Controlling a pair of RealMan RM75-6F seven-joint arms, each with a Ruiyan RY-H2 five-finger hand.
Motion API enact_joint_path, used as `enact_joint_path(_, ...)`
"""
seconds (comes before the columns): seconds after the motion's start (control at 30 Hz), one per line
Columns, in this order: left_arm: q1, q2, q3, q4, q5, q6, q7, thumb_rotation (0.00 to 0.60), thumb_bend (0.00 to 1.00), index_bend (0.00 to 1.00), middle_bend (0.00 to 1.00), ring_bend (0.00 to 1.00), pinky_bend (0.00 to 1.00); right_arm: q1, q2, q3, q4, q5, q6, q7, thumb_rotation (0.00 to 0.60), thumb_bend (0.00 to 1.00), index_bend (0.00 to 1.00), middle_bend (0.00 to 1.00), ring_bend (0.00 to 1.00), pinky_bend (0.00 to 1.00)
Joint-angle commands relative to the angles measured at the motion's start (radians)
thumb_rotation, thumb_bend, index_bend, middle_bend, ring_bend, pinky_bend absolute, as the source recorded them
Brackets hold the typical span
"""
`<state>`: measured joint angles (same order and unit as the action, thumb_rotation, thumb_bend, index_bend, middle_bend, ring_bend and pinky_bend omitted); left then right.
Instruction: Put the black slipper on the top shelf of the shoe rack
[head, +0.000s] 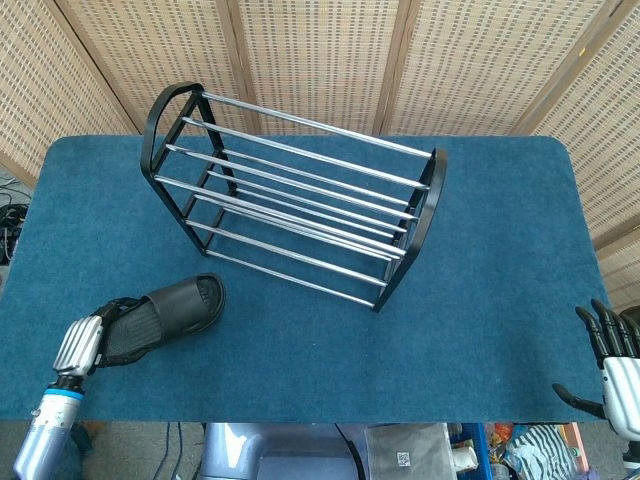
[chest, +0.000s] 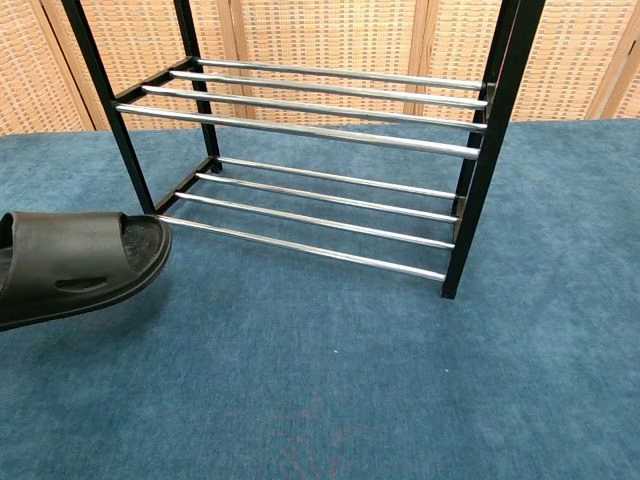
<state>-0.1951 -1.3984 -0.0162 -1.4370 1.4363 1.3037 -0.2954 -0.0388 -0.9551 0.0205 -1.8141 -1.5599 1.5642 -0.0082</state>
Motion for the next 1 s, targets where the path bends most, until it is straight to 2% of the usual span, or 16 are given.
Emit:
enact_joint_path(0.03, 0.016, 0.020, 0.009, -0.036, 0.075, 0.075, -0.080, 0.600, 0.29, 0.36, 0.39, 0.32, 0.46, 0.000, 0.000, 0.000, 0.000, 0.001, -0.001, -0.002, 0.600, 0.00, 0.00, 0.00, 0.00, 0.00)
enact_joint_path(0.17, 0.015, 0.044, 0.003, -0.083, 0.133, 0.130, -0.108, 0.600, 0.29, 0.36, 0.39, 0.32, 0.46, 0.002, -0.001, -0.001, -0.002, 0.000, -0.004, -0.006, 0.600, 0.00, 0.00, 0.00, 0.00, 0.00)
enact_joint_path(0.3, -0.006, 0.086, -0.024, -0.181, 0.153, 0.144, -0.101, 0.600, 0.29, 0.36, 0.39, 0.32, 0.46, 0.002, -0.002, -0.001, -0.002, 0.002, -0.004, -0.007, 0.600, 0.00, 0.00, 0.00, 0.00, 0.00)
enact_joint_path(0.53, -0.040, 0.108, -0.093, -0.347, 0.102, 0.134, -0.073, 0.600, 0.29, 0.36, 0.39, 0.32, 0.46, 0.004, -0.002, 0.002, -0.001, 0.009, -0.009, -0.008, 0.600, 0.00, 0.00, 0.00, 0.00, 0.00)
enact_joint_path(0.63, -0.062, 0.104, -0.137, -0.401, 0.045, 0.114, -0.063, 0.600, 0.29, 0.36, 0.39, 0.32, 0.46, 0.005, -0.001, 0.001, -0.002, 0.008, -0.010, -0.008, 0.600, 0.00, 0.00, 0.00, 0.00, 0.00)
enact_joint_path(0.77, -0.115, 0.120, -0.205, -0.468, -0.076, 0.035, 0.001, 0.600, 0.29, 0.37, 0.39, 0.32, 0.46, 0.004, -0.001, 0.003, -0.001, 0.010, -0.008, -0.006, 0.600, 0.00, 0.00, 0.00, 0.00, 0.00)
enact_joint_path(0.9, -0.188, 0.132, -0.295, -0.519, -0.257, -0.053, 0.083, 0.600, 0.29, 0.37, 0.40, 0.32, 0.46, 0.004, 0.000, 0.004, -0.002, 0.012, -0.008, -0.004, 0.600, 0.00, 0.00, 0.00, 0.00, 0.00)
enact_joint_path(1.0, -0.234, 0.147, -0.325, -0.553, -0.379, -0.094, 0.196, 0.600, 0.28, 0.37, 0.40, 0.32, 0.46, 0.005, 0.001, 0.006, -0.002, 0.018, -0.010, -0.001, 0.600, 0.00, 0.00, 0.00, 0.00, 0.00)
